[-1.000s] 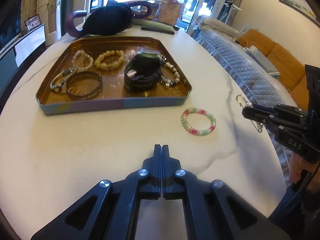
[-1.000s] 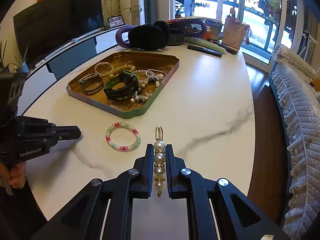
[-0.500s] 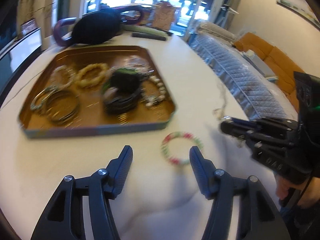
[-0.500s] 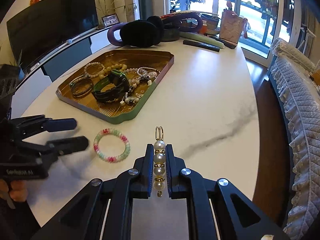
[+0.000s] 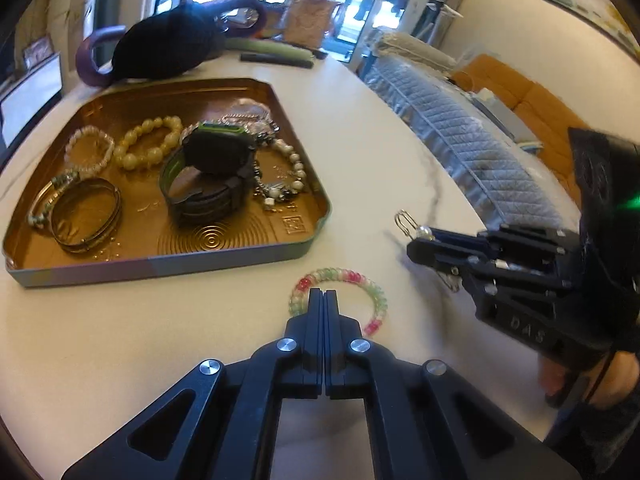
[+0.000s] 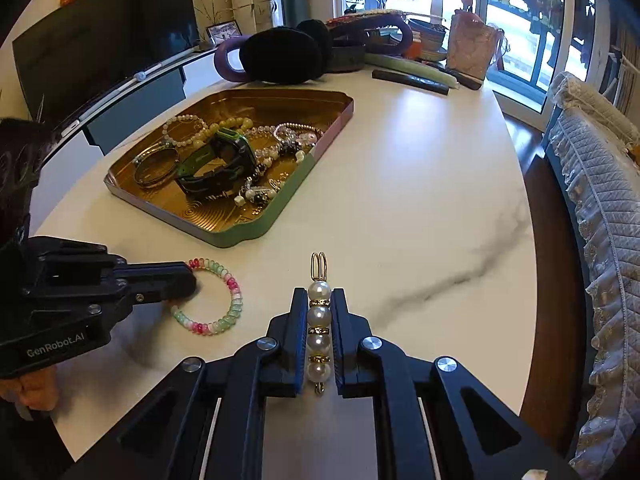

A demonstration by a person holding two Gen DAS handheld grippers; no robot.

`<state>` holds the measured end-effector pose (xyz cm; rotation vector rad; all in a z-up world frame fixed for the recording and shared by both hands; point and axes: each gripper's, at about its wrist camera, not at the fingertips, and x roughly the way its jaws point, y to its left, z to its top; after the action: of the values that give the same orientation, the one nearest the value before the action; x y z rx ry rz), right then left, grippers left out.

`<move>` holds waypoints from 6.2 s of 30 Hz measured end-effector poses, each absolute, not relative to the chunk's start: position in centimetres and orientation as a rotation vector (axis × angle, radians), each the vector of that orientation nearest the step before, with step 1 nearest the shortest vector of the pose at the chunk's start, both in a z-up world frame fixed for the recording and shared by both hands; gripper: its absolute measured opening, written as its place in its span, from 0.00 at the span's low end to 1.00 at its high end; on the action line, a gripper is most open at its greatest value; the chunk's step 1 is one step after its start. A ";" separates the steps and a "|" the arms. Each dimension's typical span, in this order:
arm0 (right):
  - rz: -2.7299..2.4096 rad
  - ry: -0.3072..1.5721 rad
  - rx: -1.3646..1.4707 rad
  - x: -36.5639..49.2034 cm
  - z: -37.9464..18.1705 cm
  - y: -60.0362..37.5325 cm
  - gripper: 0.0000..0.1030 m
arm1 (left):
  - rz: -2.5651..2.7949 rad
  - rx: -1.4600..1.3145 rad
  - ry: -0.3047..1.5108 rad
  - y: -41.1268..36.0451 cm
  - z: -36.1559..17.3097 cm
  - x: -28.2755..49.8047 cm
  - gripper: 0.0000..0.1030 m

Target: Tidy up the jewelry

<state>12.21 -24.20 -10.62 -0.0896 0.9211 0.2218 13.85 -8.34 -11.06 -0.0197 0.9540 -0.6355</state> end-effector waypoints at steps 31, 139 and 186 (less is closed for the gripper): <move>0.231 0.867 -0.084 11.5 -8.8 -23.3 0.10 | -0.533 0.216 0.800 -8.9 -9.1 11.5 0.06; 0.020 0.780 0.041 3.3 0.8 -12.7 0.82 | -0.095 0.029 0.763 0.4 2.7 4.2 1.00; 0.027 0.778 0.042 3.2 0.6 -12.4 0.82 | -0.088 0.034 0.762 0.5 2.7 4.1 1.00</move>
<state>3.23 -12.43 0.65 0.0421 0.7783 0.0274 4.08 0.50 2.73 0.0337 0.7619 -0.0884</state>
